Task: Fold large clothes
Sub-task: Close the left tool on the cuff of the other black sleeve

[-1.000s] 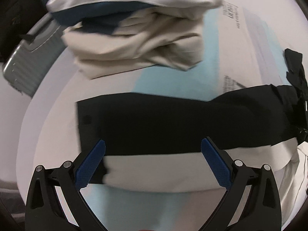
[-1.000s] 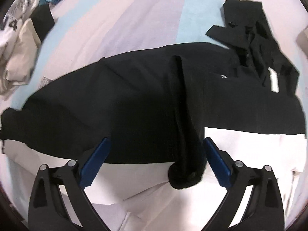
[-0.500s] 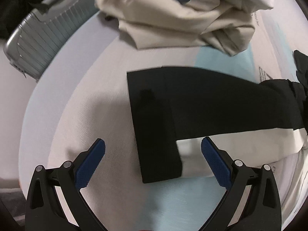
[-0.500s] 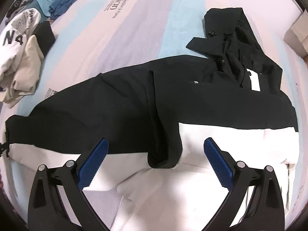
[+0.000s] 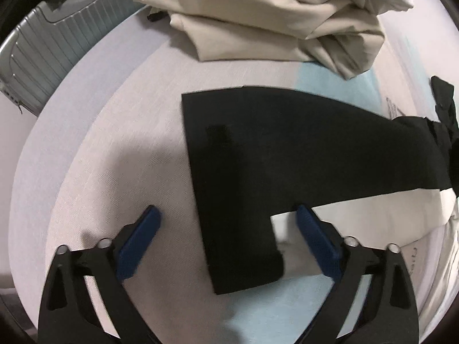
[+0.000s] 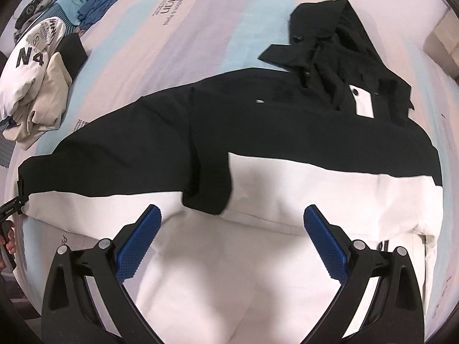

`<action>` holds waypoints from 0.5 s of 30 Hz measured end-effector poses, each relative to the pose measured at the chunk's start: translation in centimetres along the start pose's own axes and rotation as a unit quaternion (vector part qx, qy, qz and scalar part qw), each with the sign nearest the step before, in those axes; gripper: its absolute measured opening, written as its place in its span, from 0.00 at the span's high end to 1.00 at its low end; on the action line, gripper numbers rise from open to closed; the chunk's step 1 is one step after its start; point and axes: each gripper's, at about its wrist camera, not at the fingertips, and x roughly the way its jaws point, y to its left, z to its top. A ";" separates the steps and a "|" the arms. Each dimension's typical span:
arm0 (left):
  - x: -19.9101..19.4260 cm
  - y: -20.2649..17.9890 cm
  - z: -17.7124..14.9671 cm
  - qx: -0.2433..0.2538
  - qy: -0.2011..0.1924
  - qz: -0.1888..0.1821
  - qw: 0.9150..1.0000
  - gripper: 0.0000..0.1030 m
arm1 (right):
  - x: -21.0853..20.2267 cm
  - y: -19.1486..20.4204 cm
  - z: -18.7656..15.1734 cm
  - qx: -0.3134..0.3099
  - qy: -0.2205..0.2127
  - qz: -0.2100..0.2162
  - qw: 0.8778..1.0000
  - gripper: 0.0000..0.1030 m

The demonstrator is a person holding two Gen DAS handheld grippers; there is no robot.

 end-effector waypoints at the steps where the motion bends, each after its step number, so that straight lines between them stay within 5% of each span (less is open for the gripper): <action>1: -0.2 -0.1 0.1 -0.001 -0.002 -0.005 1.000 0.16 | -0.1 -0.2 -0.1 0.002 -0.001 -0.001 1.000 0.07; 7: 0.0 -1.0 1.1 0.006 -0.002 -0.020 1.000 0.27 | -0.2 -2.1 -1.1 0.020 0.001 -0.002 1.000 0.07; 15: 0.8 -0.8 0.6 0.002 -0.003 -0.005 1.000 0.26 | -1.1 -5.0 -2.7 0.052 0.004 -0.005 0.999 0.07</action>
